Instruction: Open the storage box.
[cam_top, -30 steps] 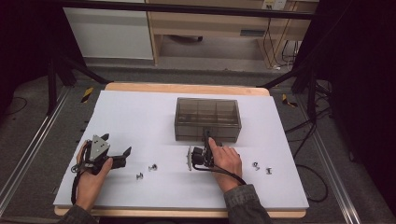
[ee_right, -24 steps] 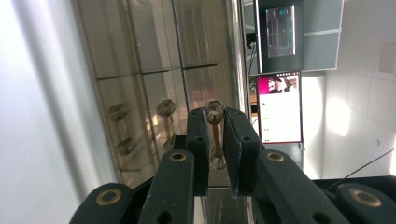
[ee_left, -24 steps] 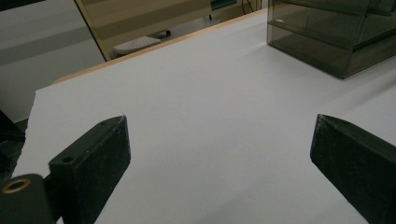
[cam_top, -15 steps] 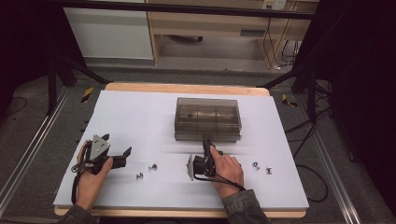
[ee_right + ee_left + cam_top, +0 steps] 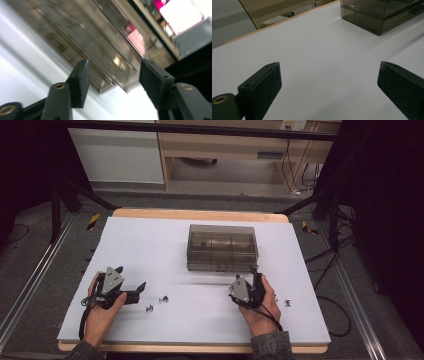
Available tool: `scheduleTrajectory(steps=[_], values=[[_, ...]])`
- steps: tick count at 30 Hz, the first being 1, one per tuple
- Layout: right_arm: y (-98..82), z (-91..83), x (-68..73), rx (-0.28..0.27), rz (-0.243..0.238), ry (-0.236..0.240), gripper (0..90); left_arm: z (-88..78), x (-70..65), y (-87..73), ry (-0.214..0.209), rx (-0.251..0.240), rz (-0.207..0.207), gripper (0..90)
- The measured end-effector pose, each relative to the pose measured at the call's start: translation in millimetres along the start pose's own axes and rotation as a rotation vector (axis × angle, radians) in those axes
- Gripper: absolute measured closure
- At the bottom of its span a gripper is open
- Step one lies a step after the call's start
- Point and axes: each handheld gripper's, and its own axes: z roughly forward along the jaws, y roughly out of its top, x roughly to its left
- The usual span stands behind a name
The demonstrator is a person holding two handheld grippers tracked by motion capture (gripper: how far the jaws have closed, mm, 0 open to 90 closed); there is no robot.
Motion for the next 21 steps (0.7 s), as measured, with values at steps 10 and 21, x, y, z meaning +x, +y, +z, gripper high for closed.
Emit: scheduleTrajectory(steps=[10,21], values=[[-27.7,5.2,-39.3,0.050,0.247,0.006,26.8,-3.7,-8.7,5.4,-0.022,-0.046,0.032,4.5],[-37.7,-0.4,-60.5,0.026,0.373,0.030,26.1,-9.2,-35.2,38.0,-0.102,-0.065,0.084,5.2]])
